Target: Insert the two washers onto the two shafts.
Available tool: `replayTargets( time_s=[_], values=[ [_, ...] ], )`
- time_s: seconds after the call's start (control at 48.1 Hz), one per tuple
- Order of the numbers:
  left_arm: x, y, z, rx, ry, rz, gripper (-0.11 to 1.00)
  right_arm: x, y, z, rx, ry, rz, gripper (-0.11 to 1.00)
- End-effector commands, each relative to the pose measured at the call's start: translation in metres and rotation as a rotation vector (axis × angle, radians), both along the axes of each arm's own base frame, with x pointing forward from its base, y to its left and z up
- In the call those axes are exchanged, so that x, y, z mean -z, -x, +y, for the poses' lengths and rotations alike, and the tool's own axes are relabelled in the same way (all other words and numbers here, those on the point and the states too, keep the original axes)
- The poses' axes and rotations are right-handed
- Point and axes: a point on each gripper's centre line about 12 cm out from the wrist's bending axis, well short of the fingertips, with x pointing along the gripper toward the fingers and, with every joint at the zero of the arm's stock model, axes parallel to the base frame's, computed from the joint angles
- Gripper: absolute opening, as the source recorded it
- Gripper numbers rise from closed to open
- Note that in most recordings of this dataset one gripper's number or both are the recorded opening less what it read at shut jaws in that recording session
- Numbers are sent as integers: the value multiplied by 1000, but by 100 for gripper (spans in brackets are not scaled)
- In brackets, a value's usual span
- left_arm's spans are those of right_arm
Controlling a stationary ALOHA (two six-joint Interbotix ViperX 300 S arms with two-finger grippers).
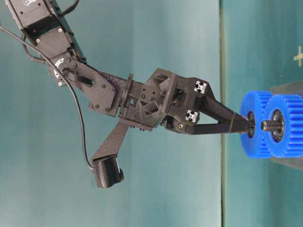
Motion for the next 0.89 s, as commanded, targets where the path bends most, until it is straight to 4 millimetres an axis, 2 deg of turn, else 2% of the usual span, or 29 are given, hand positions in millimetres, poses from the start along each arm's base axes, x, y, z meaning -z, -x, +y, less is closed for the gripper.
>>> replayTargets(
  time_s=[0.0, 0.312, 0.353, 0.478, 0.52, 0.728, 0.873],
  values=[
    [-13, -5, 0, 2, 0, -40, 1, -16, -3, -2, -5, 10, -37, 31],
    [-13, -5, 0, 0, 1, -40, 1, -17, -3, -2, 1, 7, -36, 33],
    [-13, -5, 0, 0, 1, -40, 0, -17, -2, -3, 4, 6, -30, 41],
    [-14, -5, -1, 1, 2, -52, 0, -25, 1, -3, 4, 7, -36, 78],
    [-14, -5, -1, 1, 2, -54, 1, -29, 1, -3, 5, 8, -45, 86],
    [-14, -5, -1, 1, 2, -57, 0, -52, 17, -1, 28, -2, -53, 80],
    [-14, -6, -1, 1, 2, -55, 1, -59, 49, 11, 105, -58, 3, 80]
  ],
)
